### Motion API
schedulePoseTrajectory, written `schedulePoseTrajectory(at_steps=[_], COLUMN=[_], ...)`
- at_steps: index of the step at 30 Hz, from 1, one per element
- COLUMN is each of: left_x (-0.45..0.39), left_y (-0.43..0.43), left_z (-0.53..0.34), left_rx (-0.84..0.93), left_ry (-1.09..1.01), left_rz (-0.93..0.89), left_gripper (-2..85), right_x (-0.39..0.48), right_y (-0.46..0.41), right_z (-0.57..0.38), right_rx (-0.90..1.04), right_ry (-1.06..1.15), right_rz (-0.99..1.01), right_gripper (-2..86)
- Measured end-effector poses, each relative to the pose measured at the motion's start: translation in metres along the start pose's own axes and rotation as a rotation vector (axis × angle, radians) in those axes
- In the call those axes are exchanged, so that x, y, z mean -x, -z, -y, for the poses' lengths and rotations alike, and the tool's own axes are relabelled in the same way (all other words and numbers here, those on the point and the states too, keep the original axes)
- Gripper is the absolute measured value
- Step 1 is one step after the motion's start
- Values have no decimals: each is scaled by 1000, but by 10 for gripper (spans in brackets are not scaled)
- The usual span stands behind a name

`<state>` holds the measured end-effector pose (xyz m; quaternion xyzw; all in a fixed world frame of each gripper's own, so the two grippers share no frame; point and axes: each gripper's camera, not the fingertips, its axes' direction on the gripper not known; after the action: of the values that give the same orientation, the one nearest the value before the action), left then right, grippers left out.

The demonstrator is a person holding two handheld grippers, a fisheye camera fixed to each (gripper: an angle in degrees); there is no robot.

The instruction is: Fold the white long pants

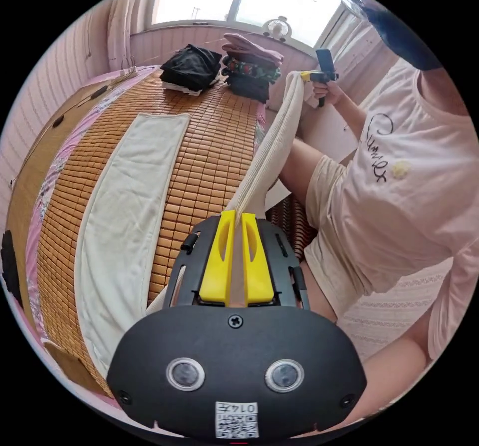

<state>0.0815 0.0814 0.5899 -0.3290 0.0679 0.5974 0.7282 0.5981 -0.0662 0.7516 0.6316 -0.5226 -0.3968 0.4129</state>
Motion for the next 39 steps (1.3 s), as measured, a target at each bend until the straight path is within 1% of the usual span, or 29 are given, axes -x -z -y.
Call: schedulePoseTrajectory(at_steps=[1, 2, 3, 4, 5, 6, 8, 9, 10, 12, 16, 18, 20, 22, 23, 25, 27, 30, 34, 36, 38, 39], left_x=[23, 48, 62, 86, 107, 116, 137, 138, 141, 147, 146, 150, 152, 146, 139, 121, 101, 65, 25, 19, 3, 0], left_y=[0, -12, -21, -44, -71, -86, -134, -136, -131, -123, -107, -110, -101, -83, -67, -42, -25, -26, -49, -63, -59, -58], left_z=[3, 8, 10, 15, 19, 21, 24, 25, 24, 22, 12, 1, -15, -28, -38, -55, -76, -111, -152, -165, -177, -180], left_rx=[-46, -64, -62, -44, 9, 49, 229, 226, 198, 205, 178, 170, 103, 33, -10, -65, -100, -58, 33, 90, 64, 60], left_ry=[87, 193, 249, 352, 431, 466, 519, 511, 518, 553, 517, 566, 641, 650, 643, 625, 620, 652, 752, 793, 784, 781], left_rz=[31, 51, 59, 68, 70, 67, 91, 104, 116, 103, 123, 129, 86, 48, 59, 114, 138, 112, 128, 57, 145, 156], left_gripper=[11, 11, 11, 11, 11, 11, 10, 9, 9, 10, 20, 32, 44, 56, 61, 62, 55, 62, 82, 84, 75, 72], right_x=[-14, -47, -86, -107, -145, -175, -199, -205, -206, -202, -197, -203, -200, -189, -180, -167, -152, -144, -144, -134, -128, -129], right_y=[-10, -34, -64, -80, -111, -138, -168, -183, -187, -194, -204, -220, -219, -211, -208, -209, -220, -236, -265, -277, -283, -290], right_z=[7, 19, 25, 27, 27, 24, 24, 27, 30, 45, 59, 54, 48, 37, 27, 8, -20, -47, -51, -41, -38, -38], right_rx=[20, 77, 142, 177, 215, 239, 267, 302, 301, 290, 265, 286, 256, 223, 228, 297, 436, 459, 492, 502, 530, 557], right_ry=[-43, -123, -222, -282, -385, -469, -520, -519, -505, -466, -417, -420, -430, -410, -399, -406, -445, -525, -550, -519, -502, -511], right_rz=[-22, -89, -152, -181, -218, -241, -300, -349, -356, -376, -393, -391, -360, -323, -303, -278, -280, -295, -256, -281, -308, -312], right_gripper=[16, 16, 15, 15, 15, 15, 15, 15, 15, 16, 21, 30, 39, 57, 76, 103, 131, 143, 100, 79, 71, 69])
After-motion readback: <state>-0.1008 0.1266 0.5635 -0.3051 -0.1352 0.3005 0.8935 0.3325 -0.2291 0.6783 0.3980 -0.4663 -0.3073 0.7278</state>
